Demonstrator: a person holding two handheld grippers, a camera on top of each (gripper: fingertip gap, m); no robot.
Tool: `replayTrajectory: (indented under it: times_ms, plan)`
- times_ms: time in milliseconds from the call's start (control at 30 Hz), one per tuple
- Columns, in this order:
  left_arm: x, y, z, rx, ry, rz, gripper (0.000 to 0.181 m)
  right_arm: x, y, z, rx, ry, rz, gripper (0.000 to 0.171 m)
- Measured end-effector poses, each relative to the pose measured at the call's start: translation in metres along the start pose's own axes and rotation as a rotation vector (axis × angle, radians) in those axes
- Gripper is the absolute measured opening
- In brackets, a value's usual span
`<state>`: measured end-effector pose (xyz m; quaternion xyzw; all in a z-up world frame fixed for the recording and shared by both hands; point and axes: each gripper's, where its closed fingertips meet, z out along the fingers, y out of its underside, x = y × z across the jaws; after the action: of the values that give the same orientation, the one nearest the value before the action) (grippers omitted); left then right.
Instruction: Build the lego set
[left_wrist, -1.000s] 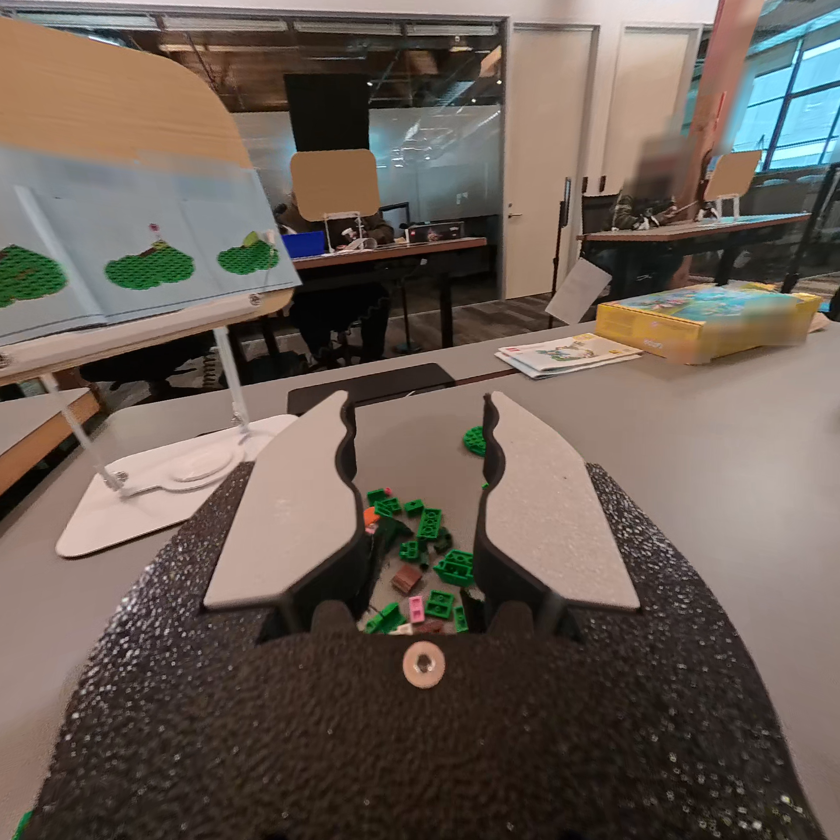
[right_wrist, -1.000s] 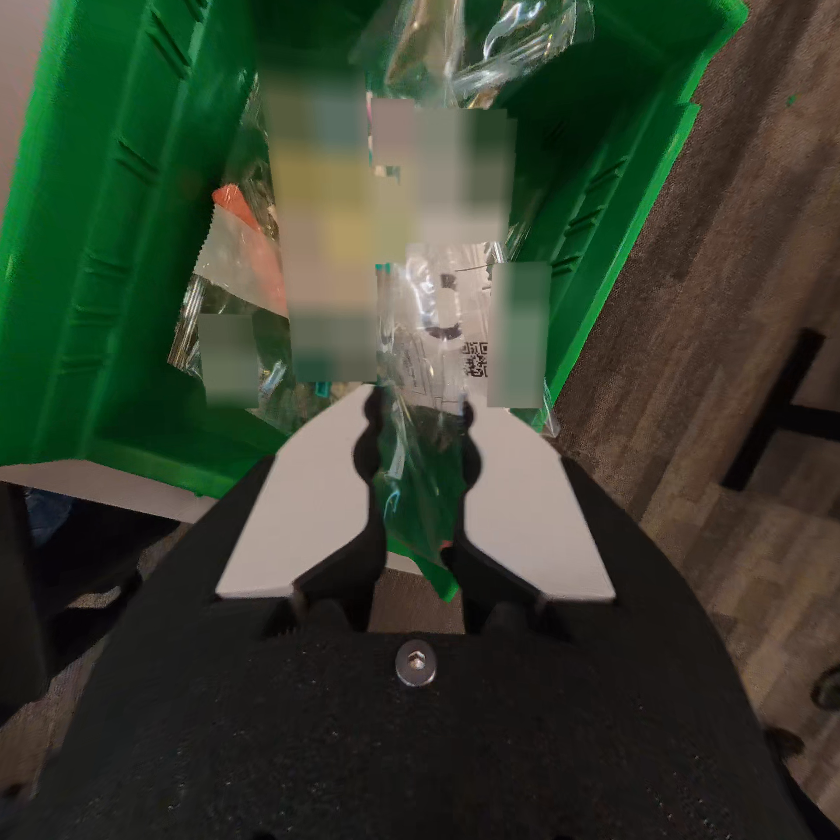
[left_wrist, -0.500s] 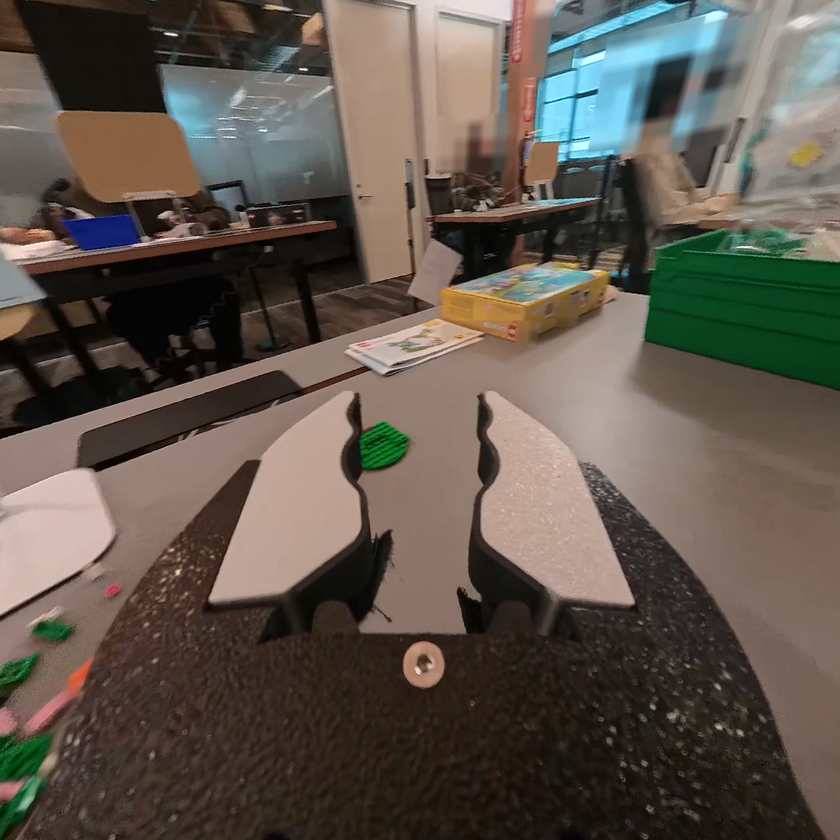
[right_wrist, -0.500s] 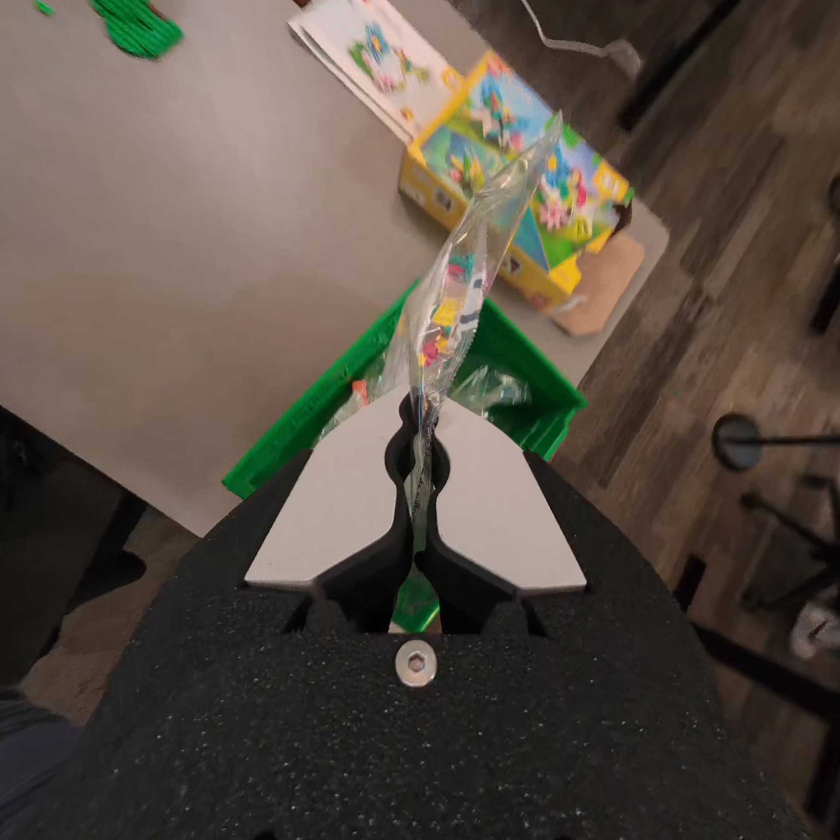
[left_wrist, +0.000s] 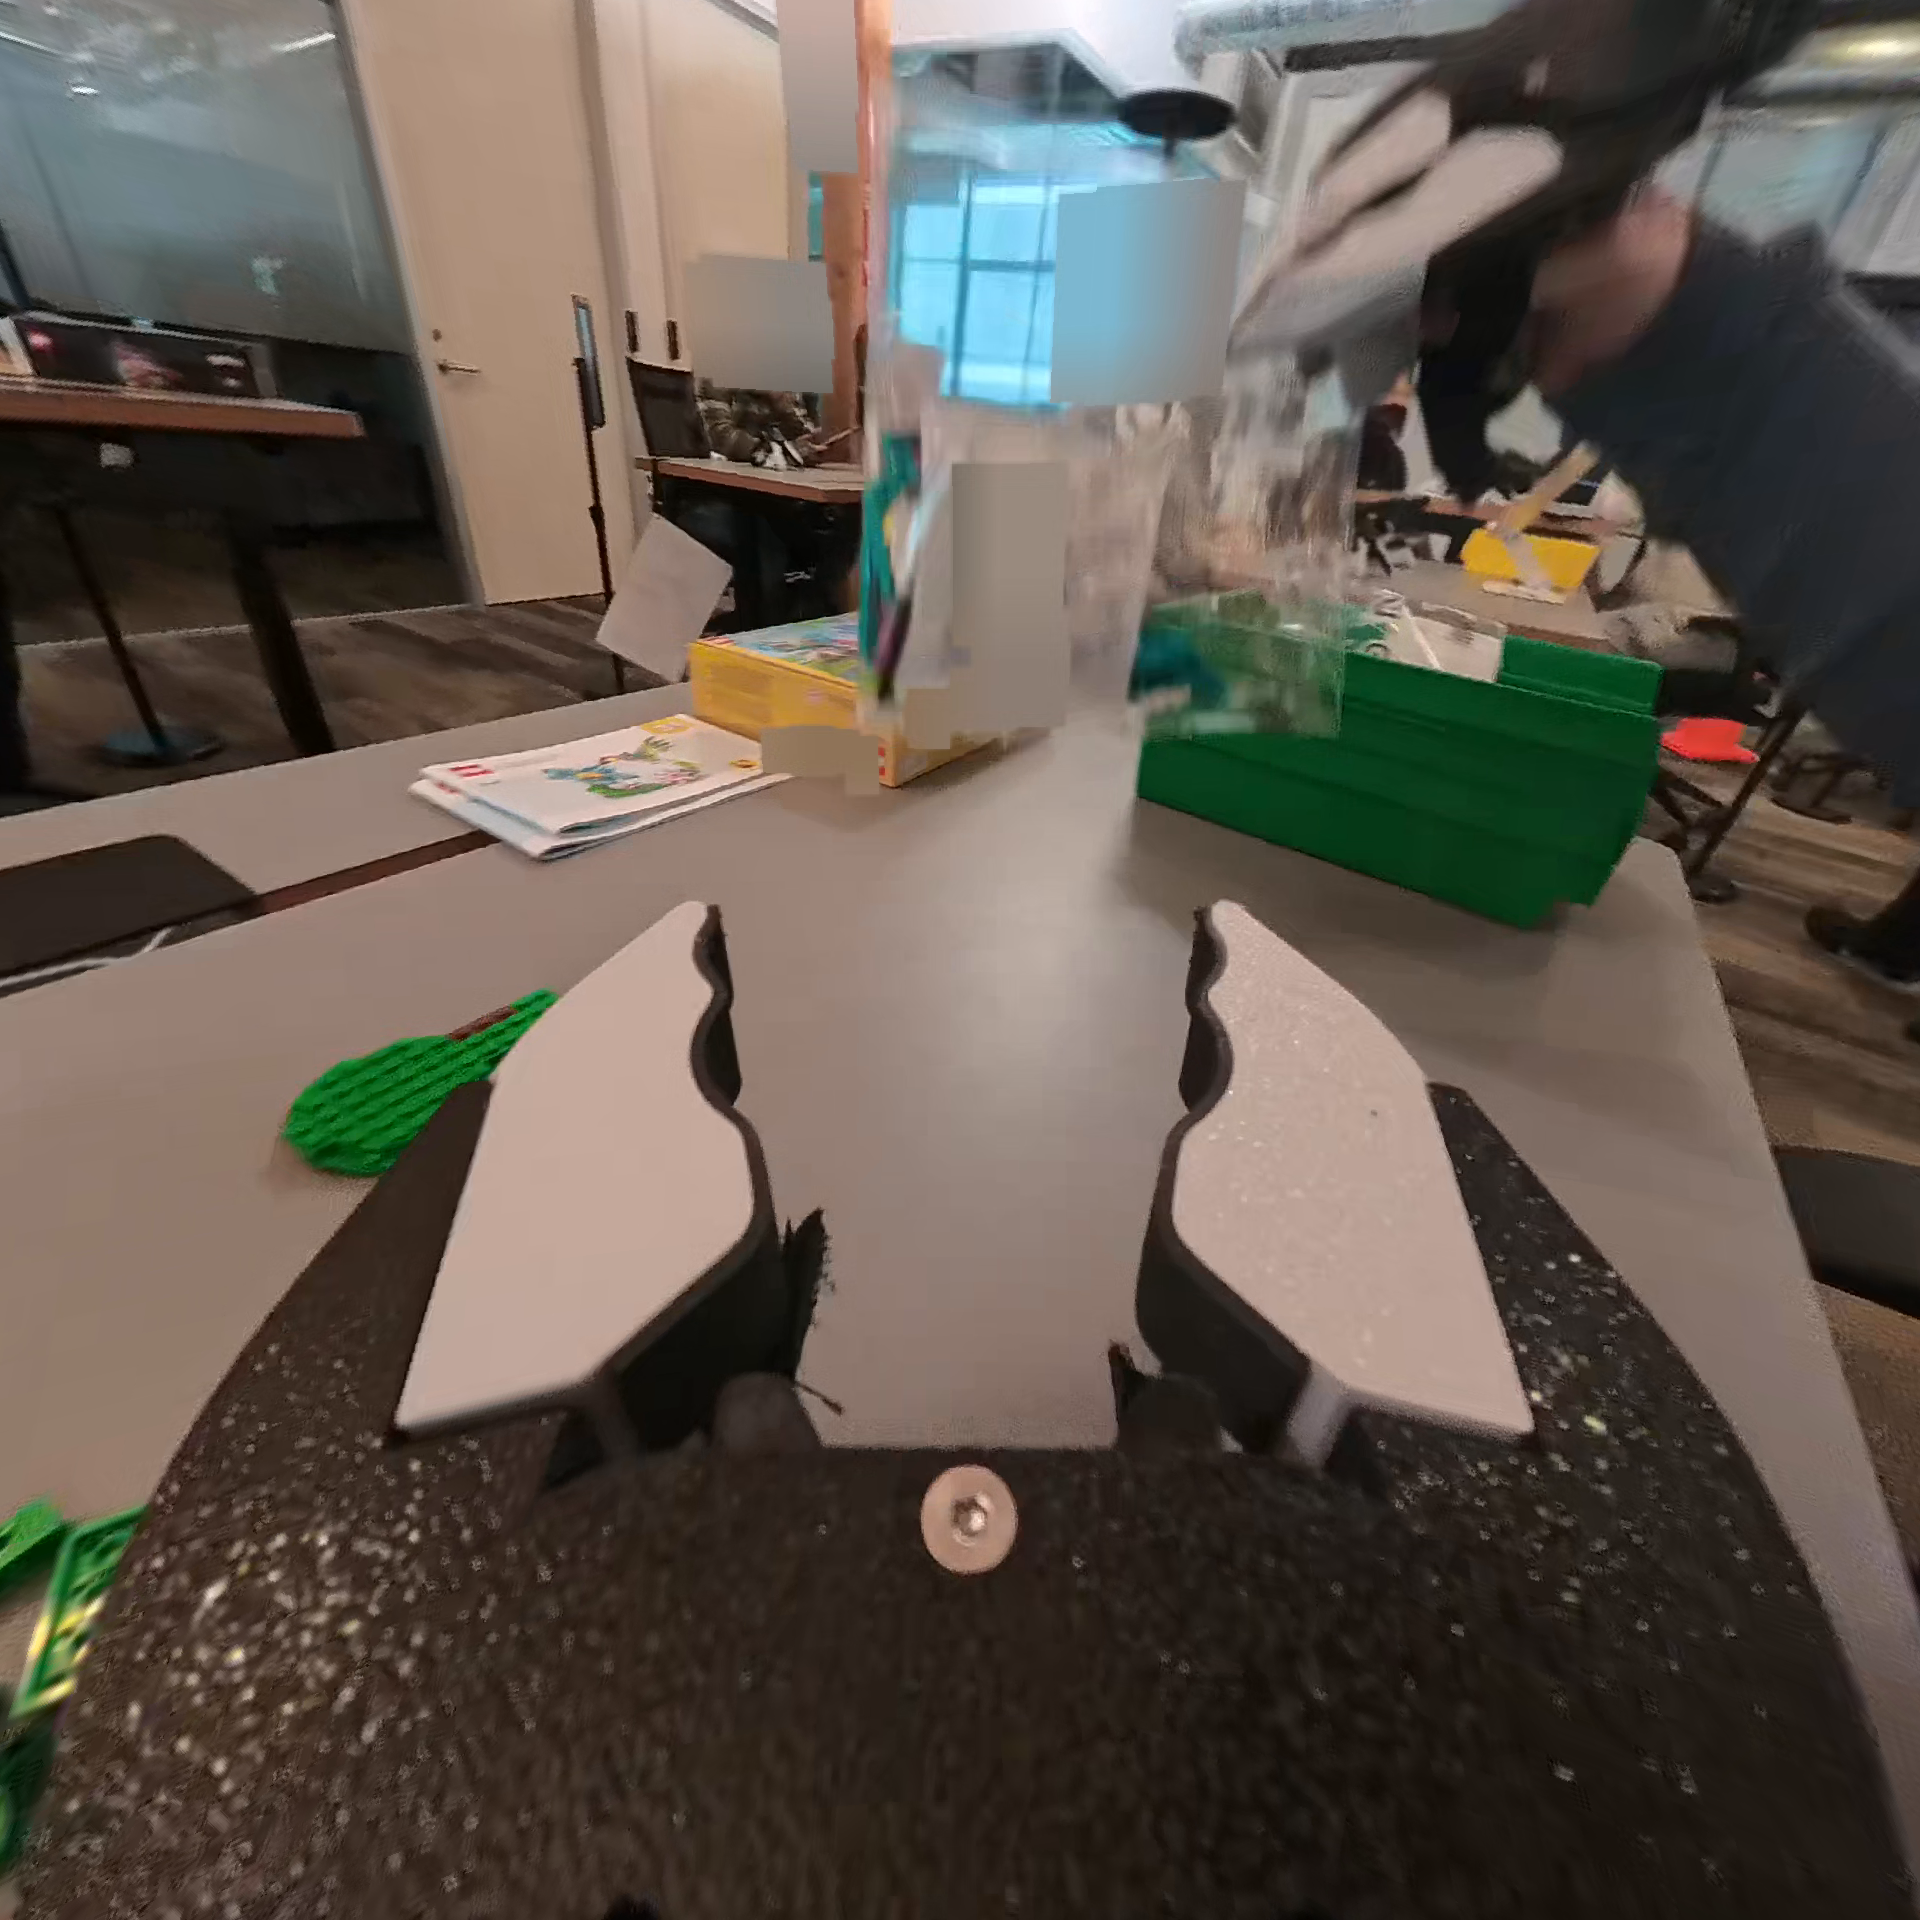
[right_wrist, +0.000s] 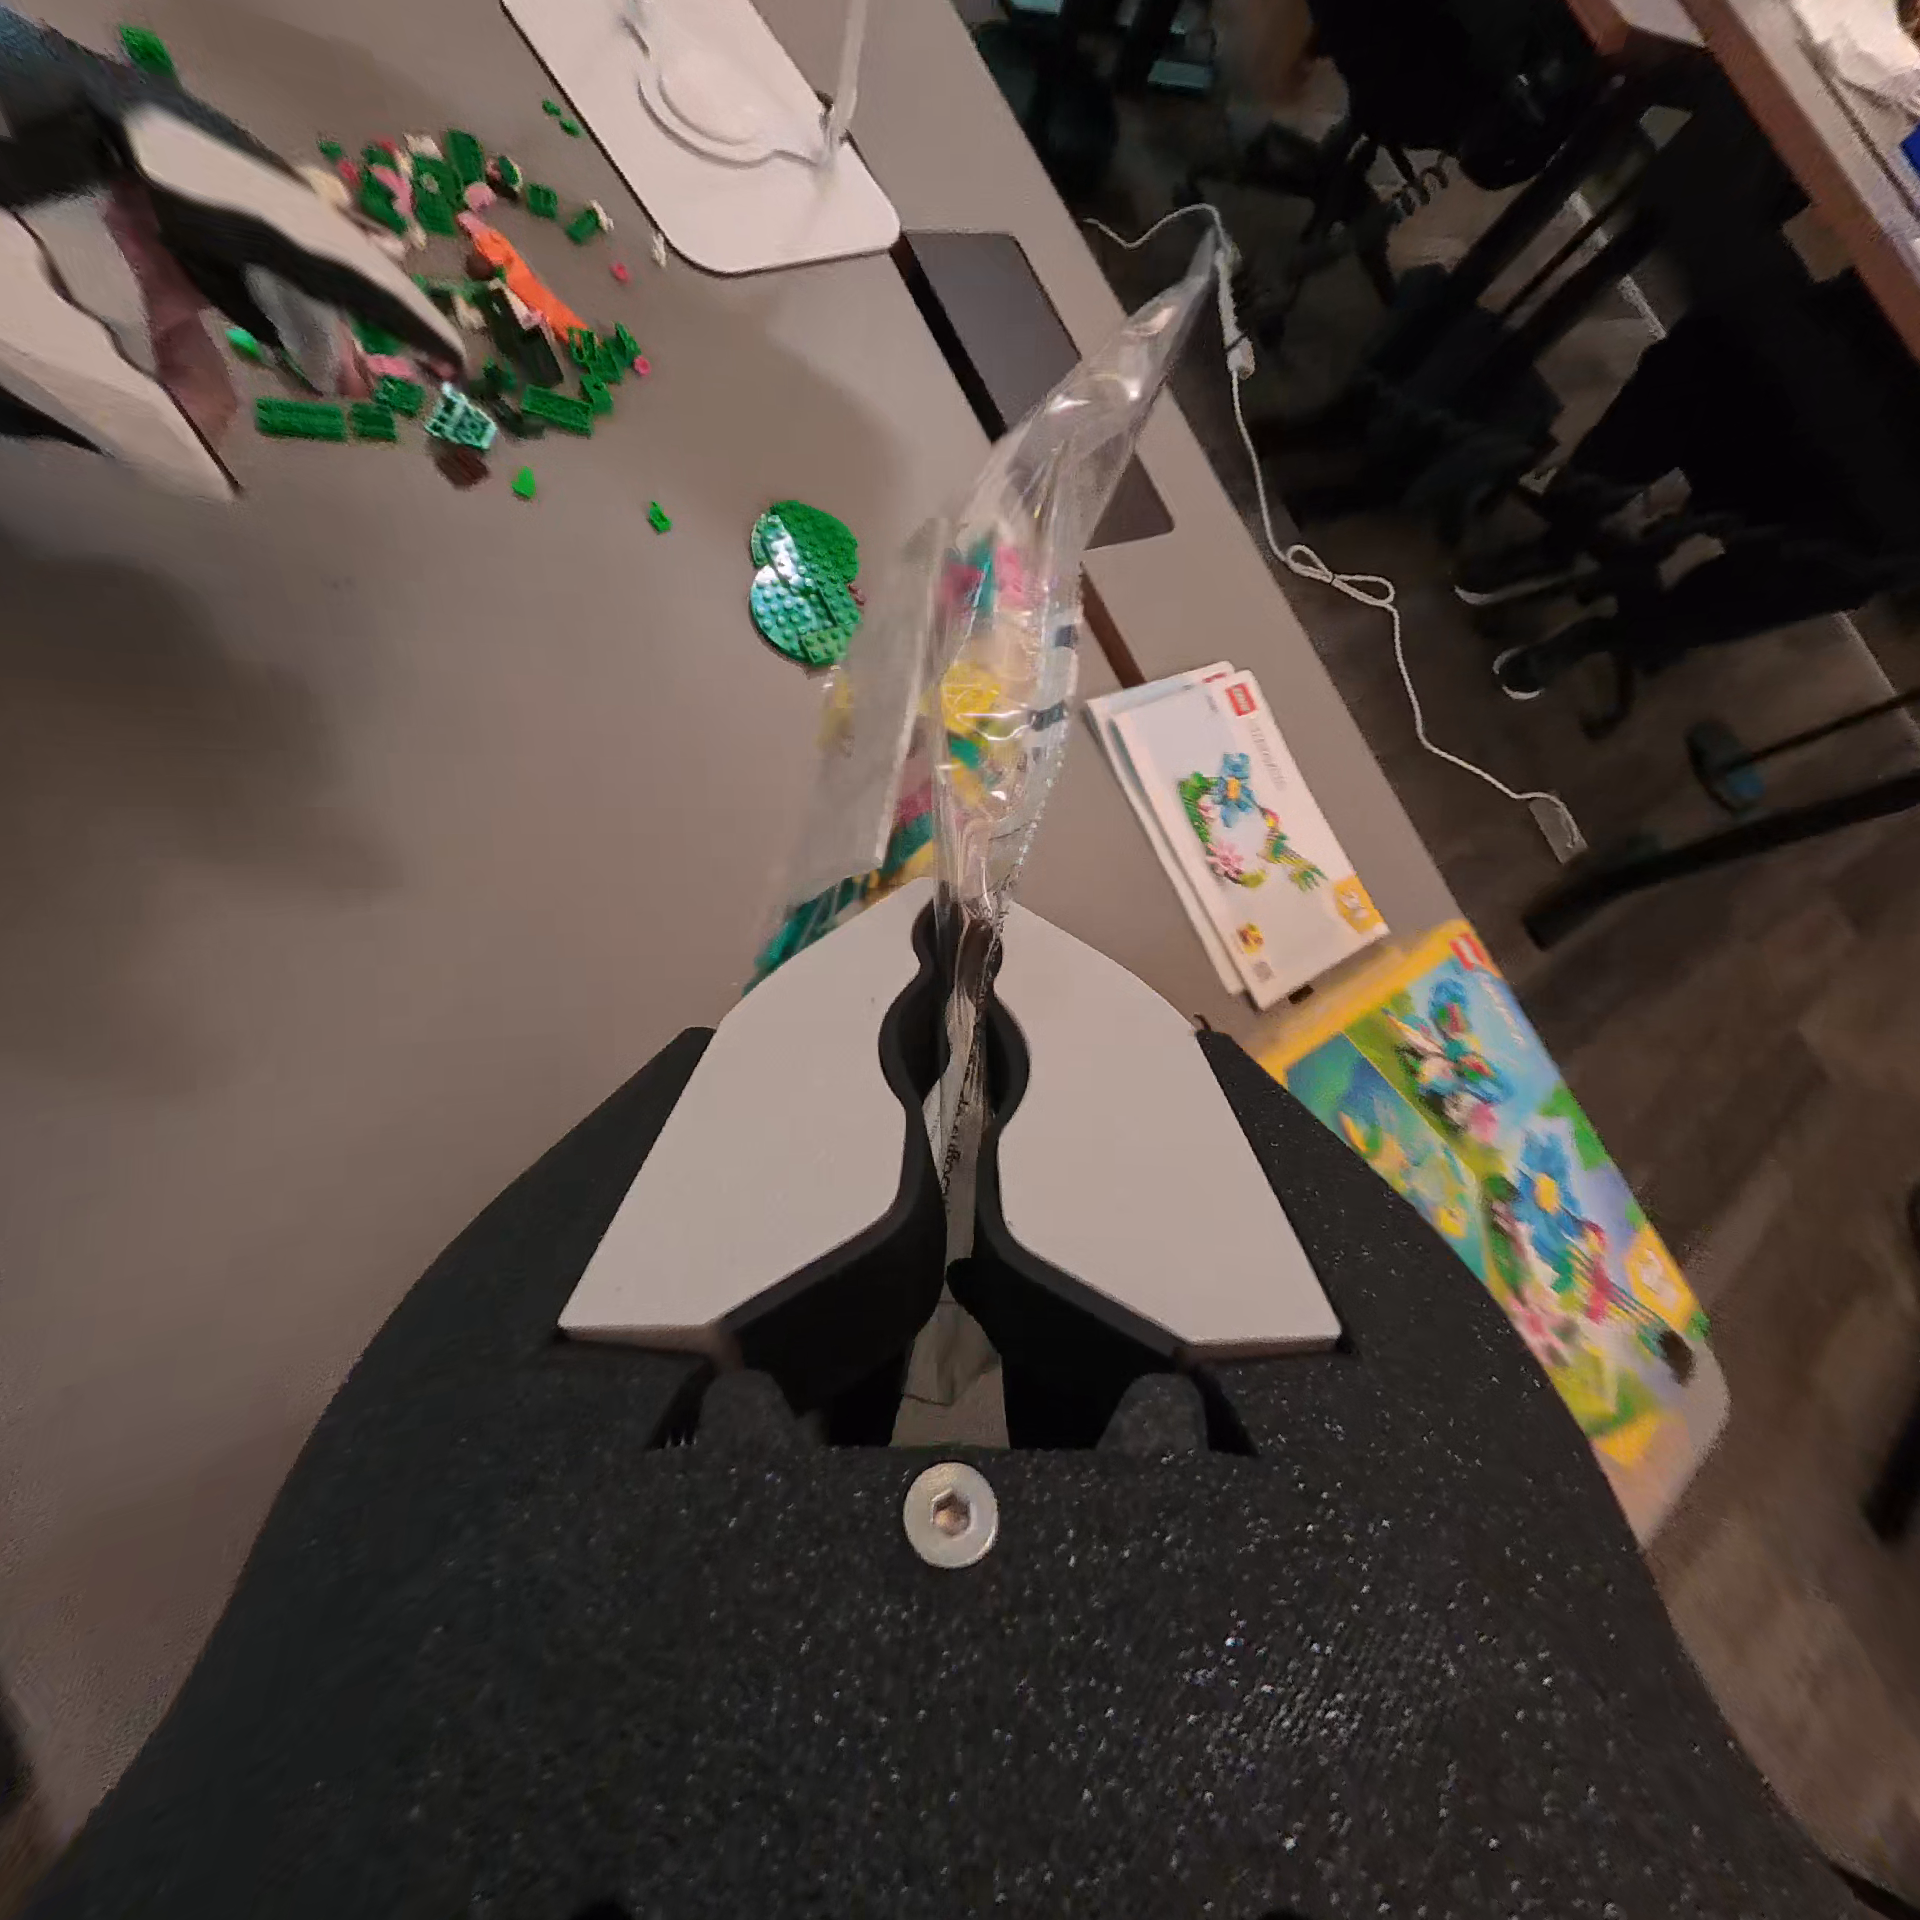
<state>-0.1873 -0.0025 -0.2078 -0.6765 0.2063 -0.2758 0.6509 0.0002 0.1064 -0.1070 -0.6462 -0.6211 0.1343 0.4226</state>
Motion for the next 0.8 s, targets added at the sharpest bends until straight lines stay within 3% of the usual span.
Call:
replayTrajectory:
  times_ms: [167,267,367,600,700,800]
  plan:
    - [-0.029,0.007,-0.018,-0.007,-0.092,0.025,0.083,-0.045,0.026,0.088,-0.021,0.166,-0.235,0.0]
    - [-0.038,0.01,-0.025,-0.005,-0.109,0.037,0.081,-0.083,0.027,0.109,0.007,0.32,-0.595,0.0]
    - [-0.041,0.021,-0.026,-0.054,-0.091,0.034,0.081,-0.134,0.04,0.127,0.032,0.286,-0.799,0.0]
    - [-0.023,0.044,-0.02,-0.187,0.021,0.037,0.08,-0.197,0.07,0.139,0.082,0.061,-0.853,0.001]
    - [-0.018,0.052,-0.018,-0.221,0.057,0.012,0.078,-0.212,0.077,0.135,0.083,-0.105,-0.741,0.03]
    - [-0.016,0.055,-0.018,-0.228,0.085,-0.035,0.074,-0.208,0.066,0.116,0.156,-0.262,-0.461,0.043]
